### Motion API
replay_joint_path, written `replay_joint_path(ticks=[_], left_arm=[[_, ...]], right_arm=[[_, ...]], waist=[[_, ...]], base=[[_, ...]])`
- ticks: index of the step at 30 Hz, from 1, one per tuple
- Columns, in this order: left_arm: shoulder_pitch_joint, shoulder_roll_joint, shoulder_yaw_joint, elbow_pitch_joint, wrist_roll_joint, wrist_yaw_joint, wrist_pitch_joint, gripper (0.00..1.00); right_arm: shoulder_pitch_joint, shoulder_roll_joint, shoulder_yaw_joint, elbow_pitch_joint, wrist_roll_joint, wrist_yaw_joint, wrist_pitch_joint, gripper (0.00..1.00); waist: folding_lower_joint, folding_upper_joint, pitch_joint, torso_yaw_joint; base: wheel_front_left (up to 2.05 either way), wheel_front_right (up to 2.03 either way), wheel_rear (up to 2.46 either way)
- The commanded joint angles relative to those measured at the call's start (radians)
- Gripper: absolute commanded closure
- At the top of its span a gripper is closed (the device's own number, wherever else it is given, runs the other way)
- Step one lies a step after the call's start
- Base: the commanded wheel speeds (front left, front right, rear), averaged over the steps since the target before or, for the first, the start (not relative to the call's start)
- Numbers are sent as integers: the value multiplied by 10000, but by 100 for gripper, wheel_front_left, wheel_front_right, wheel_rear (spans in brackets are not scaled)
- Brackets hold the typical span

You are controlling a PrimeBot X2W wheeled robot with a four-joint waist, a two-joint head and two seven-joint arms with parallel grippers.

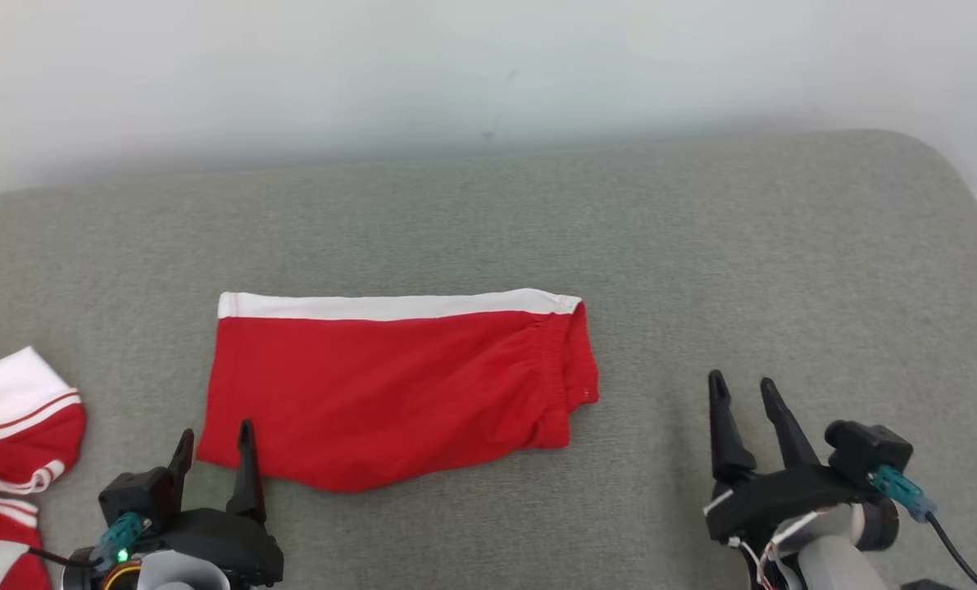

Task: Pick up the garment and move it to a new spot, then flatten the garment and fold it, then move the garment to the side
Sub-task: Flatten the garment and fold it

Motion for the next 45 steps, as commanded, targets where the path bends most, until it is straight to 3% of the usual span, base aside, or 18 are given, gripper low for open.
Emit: replay_joint_path(ticks=[1,9,22,38,45], left_arm=[[193,13,-39,-180,206,41,0,0],[610,16,-371,-1124,997,89,-2,0],[921,9,-500,-1290,1075,-48,-2,0],[354,10,-541,-1413,539,-44,-2,0],[301,11,-550,-1457,460,-82,-2,0]], right_arm=[[-158,60,73,-15,28,-3,-9,0],[-577,225,612,470,104,-3,-9,0],[-1159,288,-22,1781,-13,-3,-9,0],[-1868,219,-943,3472,-1046,-3,-3,0],[-1964,427,-621,4150,-416,3,65,0]], waist=[[1,0,-49,237],[1,0,-102,1163],[1,0,82,2449],[1,0,780,2817],[1,0,909,2991]], base=[[0,0,0],[0,0,0],[0,0,0],[0,0,0],[0,0,0]])
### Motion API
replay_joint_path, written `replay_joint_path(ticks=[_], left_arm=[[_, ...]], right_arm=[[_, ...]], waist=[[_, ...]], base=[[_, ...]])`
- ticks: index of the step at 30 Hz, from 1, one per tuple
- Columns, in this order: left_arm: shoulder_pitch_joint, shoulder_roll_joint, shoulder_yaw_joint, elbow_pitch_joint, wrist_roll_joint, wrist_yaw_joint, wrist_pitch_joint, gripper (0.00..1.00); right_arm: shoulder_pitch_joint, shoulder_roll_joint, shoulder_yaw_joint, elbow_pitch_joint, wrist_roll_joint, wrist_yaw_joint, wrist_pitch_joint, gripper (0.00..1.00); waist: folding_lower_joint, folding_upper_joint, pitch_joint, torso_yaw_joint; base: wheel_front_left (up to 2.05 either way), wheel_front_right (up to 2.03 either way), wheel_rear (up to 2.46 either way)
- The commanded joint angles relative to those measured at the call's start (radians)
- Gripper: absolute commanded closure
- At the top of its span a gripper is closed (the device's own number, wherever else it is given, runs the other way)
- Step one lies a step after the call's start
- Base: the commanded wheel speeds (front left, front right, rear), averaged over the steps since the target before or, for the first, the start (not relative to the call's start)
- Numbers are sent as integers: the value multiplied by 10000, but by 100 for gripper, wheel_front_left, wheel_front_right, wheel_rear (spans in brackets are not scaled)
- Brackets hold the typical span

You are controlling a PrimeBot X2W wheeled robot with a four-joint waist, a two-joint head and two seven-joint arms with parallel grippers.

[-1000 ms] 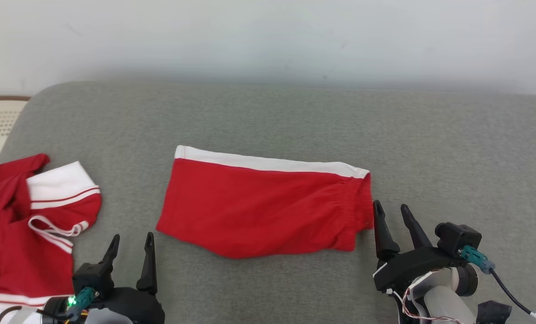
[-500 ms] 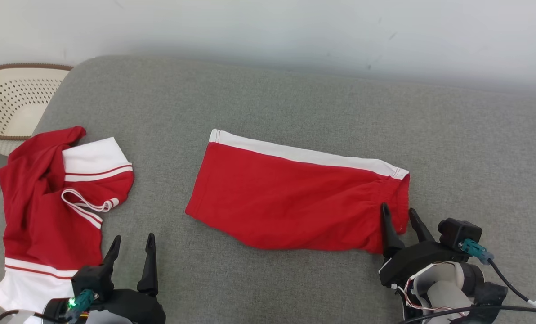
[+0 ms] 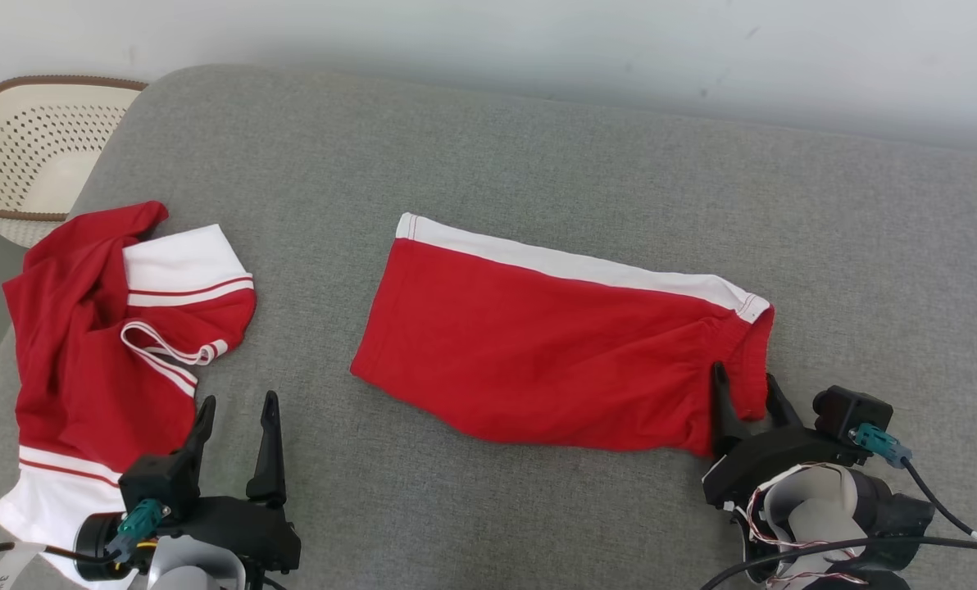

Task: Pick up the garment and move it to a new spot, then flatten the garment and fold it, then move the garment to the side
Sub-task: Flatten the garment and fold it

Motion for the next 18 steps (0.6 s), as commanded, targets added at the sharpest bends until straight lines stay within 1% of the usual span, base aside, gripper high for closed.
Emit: replay_joint_path(ticks=[1,3,4,5,6,7,8,12,14,18], left_arm=[[49,9,-13,-30,-50,-9,-2,0],[175,8,-91,3,-109,-56,-2,0],[192,8,-108,10,-120,-50,-2,0],[211,9,-116,19,-134,-44,-2,0],[222,9,-119,26,-138,-44,-2,0],[224,8,-130,26,-125,-55,-2,0],[230,8,-127,23,-102,-70,-2,0],[286,8,-80,-12,-12,-97,-2,0],[378,6,-133,25,12,-146,-2,0],[528,8,-213,115,-141,-170,-2,0]], right_arm=[[200,191,169,261,108,10,157,0],[184,278,814,404,984,38,165,0],[196,289,926,439,1155,46,168,17],[204,294,999,471,1289,46,169,51],[204,297,1067,488,1391,46,169,78],[194,301,1121,495,1504,46,171,96],[189,285,1153,479,1590,46,171,100],[226,54,1051,222,1754,35,146,100],[386,-259,844,-76,1849,1,113,100],[549,-656,744,-270,2011,1,90,100]], waist=[[0,0,14,40],[0,0,40,159],[0,0,38,178],[0,0,38,193],[0,0,38,204],[0,0,37,212],[0,0,33,212],[0,0,-20,156],[0,0,-180,-10],[0,0,-459,-332]], base=[[0,0,0],[0,0,0],[0,0,0],[0,0,0],[0,0,0],[0,0,0],[0,0,0],[0,0,0],[0,0,0],[0,0,0]])
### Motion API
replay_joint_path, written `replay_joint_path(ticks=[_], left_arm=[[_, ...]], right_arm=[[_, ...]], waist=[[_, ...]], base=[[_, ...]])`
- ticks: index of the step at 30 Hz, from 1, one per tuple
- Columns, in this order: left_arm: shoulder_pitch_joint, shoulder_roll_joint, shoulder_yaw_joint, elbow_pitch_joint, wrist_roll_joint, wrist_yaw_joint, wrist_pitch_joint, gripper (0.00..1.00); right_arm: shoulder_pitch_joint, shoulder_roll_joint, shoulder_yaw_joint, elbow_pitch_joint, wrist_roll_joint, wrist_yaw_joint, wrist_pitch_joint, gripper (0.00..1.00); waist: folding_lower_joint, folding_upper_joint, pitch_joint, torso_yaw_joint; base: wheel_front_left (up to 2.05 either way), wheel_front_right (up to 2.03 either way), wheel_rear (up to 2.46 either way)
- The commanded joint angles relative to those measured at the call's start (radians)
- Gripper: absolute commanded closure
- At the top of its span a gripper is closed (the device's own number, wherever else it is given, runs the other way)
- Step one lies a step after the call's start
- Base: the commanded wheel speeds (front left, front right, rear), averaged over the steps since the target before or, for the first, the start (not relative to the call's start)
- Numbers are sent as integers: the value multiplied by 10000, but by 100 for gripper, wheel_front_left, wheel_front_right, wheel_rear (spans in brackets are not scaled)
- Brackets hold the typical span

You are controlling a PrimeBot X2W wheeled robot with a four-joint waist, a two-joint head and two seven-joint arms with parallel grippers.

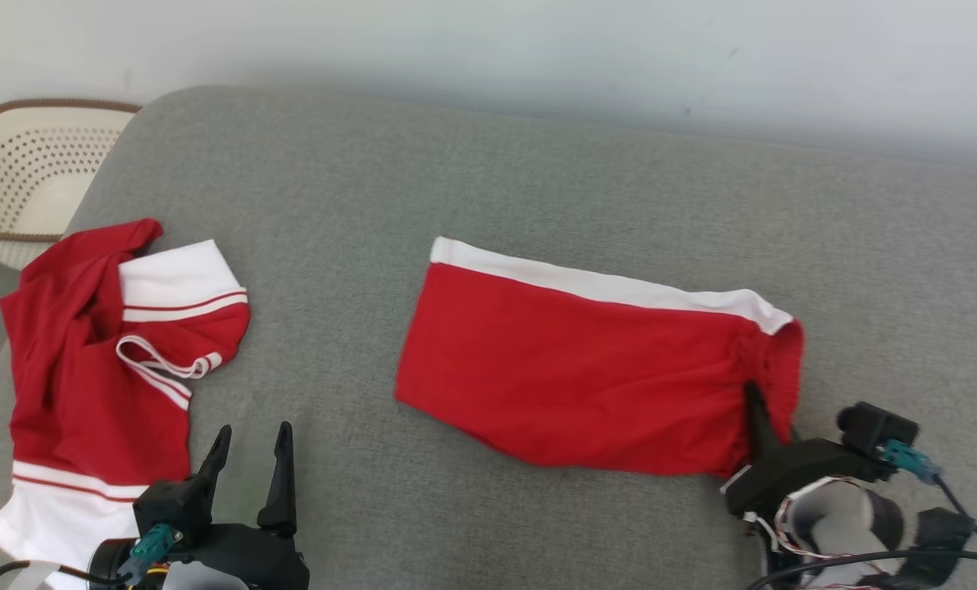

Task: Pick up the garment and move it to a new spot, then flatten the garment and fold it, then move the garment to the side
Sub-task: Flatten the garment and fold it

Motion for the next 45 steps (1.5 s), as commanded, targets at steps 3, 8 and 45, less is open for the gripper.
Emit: replay_joint_path(ticks=[3,8,45], left_arm=[[264,6,-145,108,-158,-21,-2,0],[406,7,-430,198,-354,39,-2,0],[1094,4,-1528,-34,-1022,-167,-1,0]], right_arm=[[142,-683,116,30,-165,-10,1,100],[-257,-1432,989,157,-368,-9,30,100],[-2408,-365,4333,-106,2829,-6,-13,0]], waist=[[0,-1,-302,-425],[0,-1,-454,-769],[0,-1,-574,1214]], base=[[0,0,0],[0,0,0],[0,0,0]])
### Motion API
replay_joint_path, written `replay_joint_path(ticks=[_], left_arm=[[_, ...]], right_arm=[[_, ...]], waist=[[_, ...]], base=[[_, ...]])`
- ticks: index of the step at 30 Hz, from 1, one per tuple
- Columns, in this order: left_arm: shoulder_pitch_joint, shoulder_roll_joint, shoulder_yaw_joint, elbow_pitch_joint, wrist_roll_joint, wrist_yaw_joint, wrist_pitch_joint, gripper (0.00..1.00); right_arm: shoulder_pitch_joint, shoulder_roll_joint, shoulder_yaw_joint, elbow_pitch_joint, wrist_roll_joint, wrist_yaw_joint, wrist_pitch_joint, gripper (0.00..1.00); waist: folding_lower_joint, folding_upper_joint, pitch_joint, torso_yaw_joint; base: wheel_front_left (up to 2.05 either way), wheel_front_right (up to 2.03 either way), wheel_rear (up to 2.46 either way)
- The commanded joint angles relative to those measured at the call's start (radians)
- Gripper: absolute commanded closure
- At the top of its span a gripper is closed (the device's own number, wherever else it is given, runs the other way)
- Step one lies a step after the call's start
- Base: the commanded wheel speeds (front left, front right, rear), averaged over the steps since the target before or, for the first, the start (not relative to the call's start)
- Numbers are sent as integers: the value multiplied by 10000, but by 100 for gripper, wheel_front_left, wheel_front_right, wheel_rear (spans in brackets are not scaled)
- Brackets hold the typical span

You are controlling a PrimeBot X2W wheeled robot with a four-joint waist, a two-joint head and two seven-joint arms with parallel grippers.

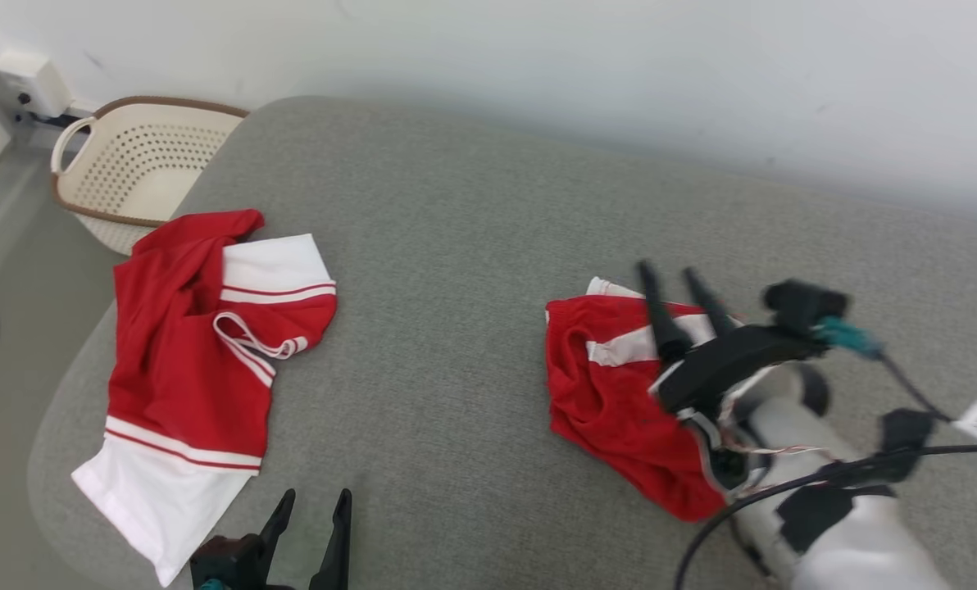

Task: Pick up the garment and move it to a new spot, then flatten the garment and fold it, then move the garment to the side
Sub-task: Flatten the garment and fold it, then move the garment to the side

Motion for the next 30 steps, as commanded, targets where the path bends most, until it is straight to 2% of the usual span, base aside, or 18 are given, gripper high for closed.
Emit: replay_joint_path(ticks=[1,6,11,18,29,30], left_arm=[[95,-1,12,-72,-23,1,1,0],[43,3,-140,-176,-189,79,1,0],[-21,5,-241,-229,-248,99,1,0],[-150,5,-353,-306,-248,78,1,0],[-122,3,-357,-338,-109,58,1,0],[-107,3,-348,-344,-99,47,1,0]], right_arm=[[140,-263,-517,-172,-170,0,-48,0],[1026,-721,-2294,-441,-755,0,-50,0],[1947,-759,-2885,-295,-1218,0,-51,0],[2041,-512,-2762,-178,-1083,0,-52,0],[1750,-234,-2264,767,-965,5,-30,0],[1768,-181,-2143,859,-909,5,-29,55]], waist=[[0,0,-36,-229],[0,0,-36,-511],[0,0,25,-640],[0,0,265,-370],[0,0,434,283],[0,0,422,306]], base=[[0,0,0],[0,0,0],[0,0,0],[0,0,0],[0,0,0],[0,0,0]])
